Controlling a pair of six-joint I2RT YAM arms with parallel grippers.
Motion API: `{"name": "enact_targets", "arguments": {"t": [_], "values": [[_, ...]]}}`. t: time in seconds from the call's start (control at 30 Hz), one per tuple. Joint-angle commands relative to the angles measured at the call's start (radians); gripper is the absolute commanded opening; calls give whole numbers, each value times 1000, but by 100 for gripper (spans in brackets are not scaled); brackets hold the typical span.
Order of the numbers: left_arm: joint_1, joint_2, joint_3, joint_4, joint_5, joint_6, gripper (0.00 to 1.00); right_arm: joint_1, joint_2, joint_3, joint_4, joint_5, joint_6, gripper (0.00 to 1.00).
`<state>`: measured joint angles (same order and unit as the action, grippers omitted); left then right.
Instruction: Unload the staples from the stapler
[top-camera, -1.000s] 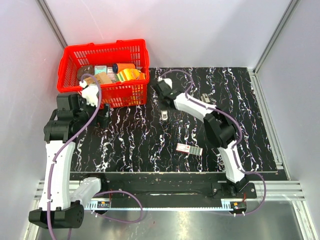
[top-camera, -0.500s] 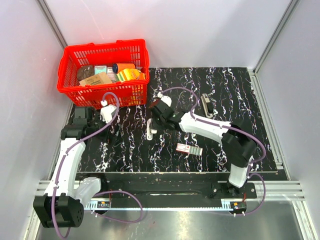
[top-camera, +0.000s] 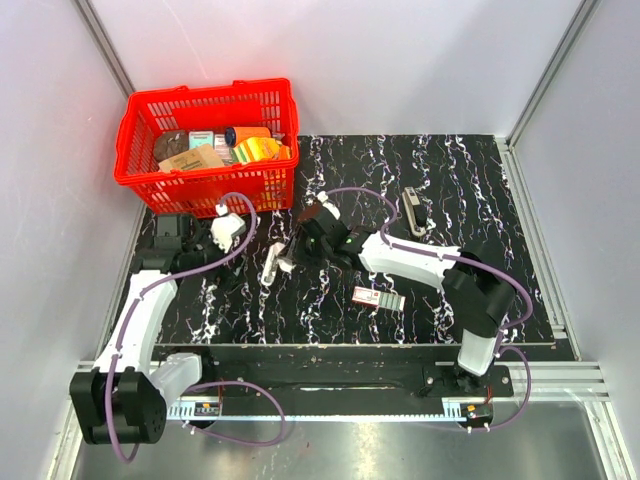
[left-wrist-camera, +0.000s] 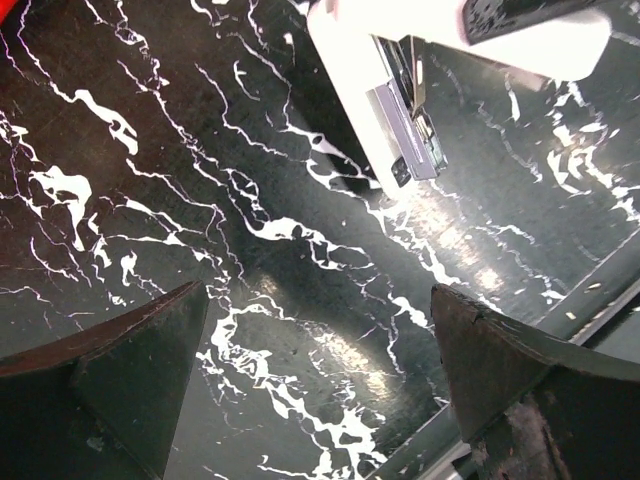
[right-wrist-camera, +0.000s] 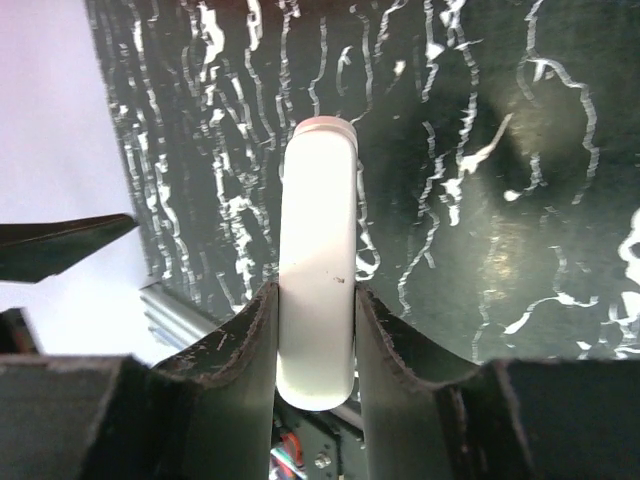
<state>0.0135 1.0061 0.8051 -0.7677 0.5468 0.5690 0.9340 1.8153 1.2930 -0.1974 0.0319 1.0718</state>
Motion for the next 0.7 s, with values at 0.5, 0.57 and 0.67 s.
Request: {"name": "enact_targets", "arguments": {"t": [0.5, 0.57, 0.67], "values": [[-3, 28, -107, -39, 57, 364, 99, 6, -103, -121, 311, -150, 200, 0], [-3, 40, -93, -42, 74, 355, 99, 6, -114, -129, 331, -153, 208, 0], [-1, 49, -78, -24, 85, 335, 99, 9, -113, -124, 349, -173, 212, 0]]}}
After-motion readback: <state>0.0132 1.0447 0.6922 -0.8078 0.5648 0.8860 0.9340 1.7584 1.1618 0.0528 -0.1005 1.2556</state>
